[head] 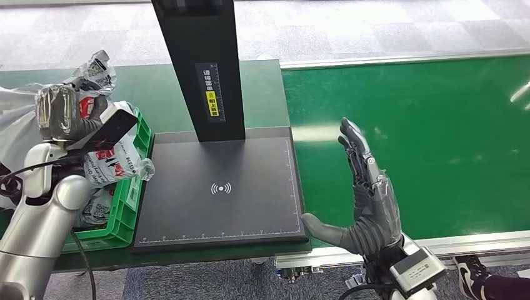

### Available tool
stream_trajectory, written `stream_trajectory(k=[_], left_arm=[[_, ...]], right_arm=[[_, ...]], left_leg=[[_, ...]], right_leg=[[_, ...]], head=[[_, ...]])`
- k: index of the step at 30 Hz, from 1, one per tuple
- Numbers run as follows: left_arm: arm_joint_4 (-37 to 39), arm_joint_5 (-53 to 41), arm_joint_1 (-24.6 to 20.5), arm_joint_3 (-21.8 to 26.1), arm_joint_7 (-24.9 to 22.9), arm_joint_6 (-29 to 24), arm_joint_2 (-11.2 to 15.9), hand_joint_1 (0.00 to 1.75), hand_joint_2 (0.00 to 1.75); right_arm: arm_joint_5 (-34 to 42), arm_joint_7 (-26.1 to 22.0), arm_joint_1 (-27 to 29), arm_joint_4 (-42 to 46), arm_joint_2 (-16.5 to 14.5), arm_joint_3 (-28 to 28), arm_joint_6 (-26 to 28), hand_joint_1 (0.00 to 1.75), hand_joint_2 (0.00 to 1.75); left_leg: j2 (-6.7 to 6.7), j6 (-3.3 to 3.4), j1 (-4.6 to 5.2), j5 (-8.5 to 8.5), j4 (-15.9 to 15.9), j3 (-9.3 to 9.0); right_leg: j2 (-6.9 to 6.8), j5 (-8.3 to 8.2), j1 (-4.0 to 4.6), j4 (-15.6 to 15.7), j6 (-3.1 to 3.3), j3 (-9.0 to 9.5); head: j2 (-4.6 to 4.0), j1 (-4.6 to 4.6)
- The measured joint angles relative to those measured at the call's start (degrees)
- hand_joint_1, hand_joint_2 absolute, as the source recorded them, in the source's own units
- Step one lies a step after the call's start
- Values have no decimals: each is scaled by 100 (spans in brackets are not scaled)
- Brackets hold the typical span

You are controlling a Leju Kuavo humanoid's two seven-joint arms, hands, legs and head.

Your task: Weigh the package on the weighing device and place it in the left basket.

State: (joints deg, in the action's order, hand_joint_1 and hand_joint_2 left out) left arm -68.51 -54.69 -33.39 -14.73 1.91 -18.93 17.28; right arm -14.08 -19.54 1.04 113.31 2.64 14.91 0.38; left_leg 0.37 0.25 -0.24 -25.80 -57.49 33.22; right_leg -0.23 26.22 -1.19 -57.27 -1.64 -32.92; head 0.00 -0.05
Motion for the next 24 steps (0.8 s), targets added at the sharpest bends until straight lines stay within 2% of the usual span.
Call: stream_trajectory(k=[3, 4, 10, 24], left_arm=[[260, 20, -85, -30, -63, 135, 6, 22, 175], [337, 17, -121, -41, -102, 189, 7, 0, 175], [781, -34, -388, -114, -313, 486, 2, 0, 175], [1153, -66, -656, -262, -400, 539, -25, 0, 175]], right_arm=[[6, 60, -41, -4, 0, 0, -22, 0, 175], [6, 76, -47, -5, 0, 0, -27, 0, 175], [-4, 134, -75, -5, 2, 0, -70, 0, 175], [-25, 136, -56, -3, 24, 0, -61, 0, 175]], left_leg=[[0, 0, 0, 0, 0, -1], [0, 0, 0, 0, 0, 0], [0, 0, 0, 0, -1, 1], [0, 0, 0, 0, -1, 0]], right_leg=[[0, 0, 0, 0, 0, 1], [0, 0, 0, 0, 0, 1], [0, 0, 0, 0, 0, -1], [1, 0, 0, 0, 0, -2]], head=[[0, -1], [0, -1], [0, -1], [0, -2]])
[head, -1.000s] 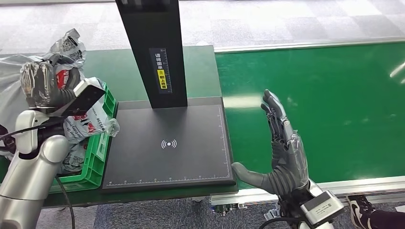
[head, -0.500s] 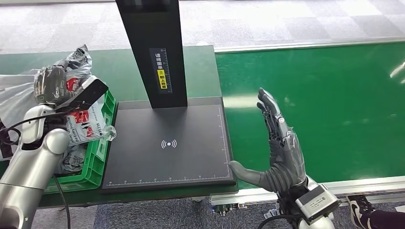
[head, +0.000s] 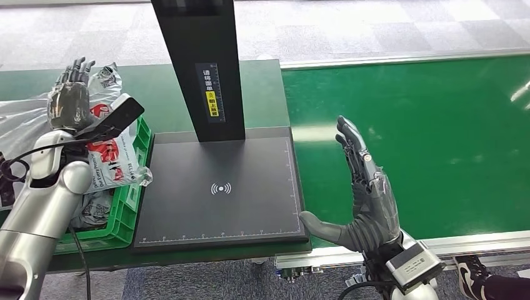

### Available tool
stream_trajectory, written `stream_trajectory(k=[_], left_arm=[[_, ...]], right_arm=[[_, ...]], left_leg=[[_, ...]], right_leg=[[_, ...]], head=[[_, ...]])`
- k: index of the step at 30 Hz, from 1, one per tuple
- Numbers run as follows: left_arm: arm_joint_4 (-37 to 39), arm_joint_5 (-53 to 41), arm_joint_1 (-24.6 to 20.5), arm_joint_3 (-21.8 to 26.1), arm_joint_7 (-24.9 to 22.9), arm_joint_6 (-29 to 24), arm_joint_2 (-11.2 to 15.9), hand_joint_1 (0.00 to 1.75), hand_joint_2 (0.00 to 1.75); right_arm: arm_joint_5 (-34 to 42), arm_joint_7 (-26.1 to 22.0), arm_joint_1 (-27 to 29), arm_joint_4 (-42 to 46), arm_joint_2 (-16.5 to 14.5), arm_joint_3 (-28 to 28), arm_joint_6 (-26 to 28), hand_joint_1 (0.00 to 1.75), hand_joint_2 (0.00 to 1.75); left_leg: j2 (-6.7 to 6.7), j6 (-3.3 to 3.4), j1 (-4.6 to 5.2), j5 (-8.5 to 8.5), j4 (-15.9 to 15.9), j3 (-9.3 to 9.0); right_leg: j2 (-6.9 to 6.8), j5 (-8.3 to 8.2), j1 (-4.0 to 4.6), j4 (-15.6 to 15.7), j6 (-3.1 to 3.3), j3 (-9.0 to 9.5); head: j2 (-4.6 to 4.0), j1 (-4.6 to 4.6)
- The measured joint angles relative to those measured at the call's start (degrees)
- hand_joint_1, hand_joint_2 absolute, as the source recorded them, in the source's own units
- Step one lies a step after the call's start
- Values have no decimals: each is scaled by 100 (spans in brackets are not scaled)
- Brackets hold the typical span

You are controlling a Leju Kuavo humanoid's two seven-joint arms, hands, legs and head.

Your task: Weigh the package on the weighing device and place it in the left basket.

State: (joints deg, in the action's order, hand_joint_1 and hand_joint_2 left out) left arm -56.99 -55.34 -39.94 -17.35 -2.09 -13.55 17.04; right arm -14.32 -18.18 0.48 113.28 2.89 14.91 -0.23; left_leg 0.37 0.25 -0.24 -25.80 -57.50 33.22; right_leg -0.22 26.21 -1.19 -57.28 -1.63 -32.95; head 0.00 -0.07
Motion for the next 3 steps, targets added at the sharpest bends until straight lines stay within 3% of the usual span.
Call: stream_trajectory(k=[3], left_arm=[[9, 0, -2, -14, -11, -2, -1, 0, 175]], right_arm=[[-25, 2, 50, 22, 0, -1, 25, 0, 175]], left_leg=[[0, 0, 0, 0, 0, 1]], right_leg=[[0, 0, 0, 0, 0, 0]], head=[[0, 0]])
